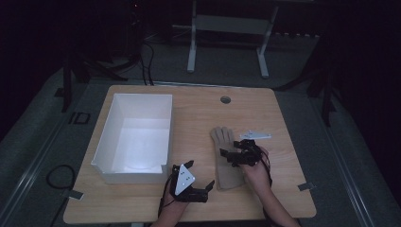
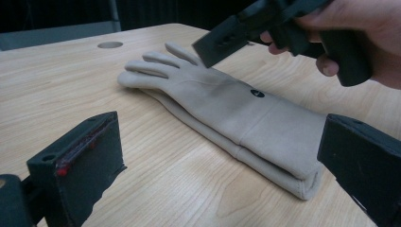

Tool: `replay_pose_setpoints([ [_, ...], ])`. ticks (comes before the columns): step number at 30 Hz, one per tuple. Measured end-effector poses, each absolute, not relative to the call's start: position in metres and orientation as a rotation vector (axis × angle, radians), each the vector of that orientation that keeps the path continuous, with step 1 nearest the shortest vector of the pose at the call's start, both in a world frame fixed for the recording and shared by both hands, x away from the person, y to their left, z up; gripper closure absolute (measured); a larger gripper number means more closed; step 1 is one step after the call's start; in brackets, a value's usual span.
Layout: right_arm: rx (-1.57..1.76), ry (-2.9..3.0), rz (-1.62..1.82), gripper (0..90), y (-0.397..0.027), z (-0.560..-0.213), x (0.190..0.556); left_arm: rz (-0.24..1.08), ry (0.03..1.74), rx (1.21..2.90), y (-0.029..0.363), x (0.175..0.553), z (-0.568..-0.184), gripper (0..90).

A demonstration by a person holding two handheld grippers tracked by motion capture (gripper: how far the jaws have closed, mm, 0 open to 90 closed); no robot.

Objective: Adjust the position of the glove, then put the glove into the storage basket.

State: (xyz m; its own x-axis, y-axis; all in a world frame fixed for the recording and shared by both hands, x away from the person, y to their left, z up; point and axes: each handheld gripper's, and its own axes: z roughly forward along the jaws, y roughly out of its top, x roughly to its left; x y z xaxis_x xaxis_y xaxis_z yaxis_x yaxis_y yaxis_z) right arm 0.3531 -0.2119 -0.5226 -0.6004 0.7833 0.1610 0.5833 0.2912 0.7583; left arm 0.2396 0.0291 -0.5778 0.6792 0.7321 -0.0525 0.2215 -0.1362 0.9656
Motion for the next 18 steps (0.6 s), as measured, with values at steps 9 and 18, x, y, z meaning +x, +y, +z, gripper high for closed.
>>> replay_pose_setpoints([
  [9,1.079,2.372,1.243,16.9,-0.231,-0.515,0.362,0.371,0.694,1.823,0.021,0.248,-0.576,1.1],
  [18,1.065,2.387,1.244,15.8,-0.255,-0.501,0.374,0.283,0.638,1.914,0.006,0.250,-0.564,2.9],
])
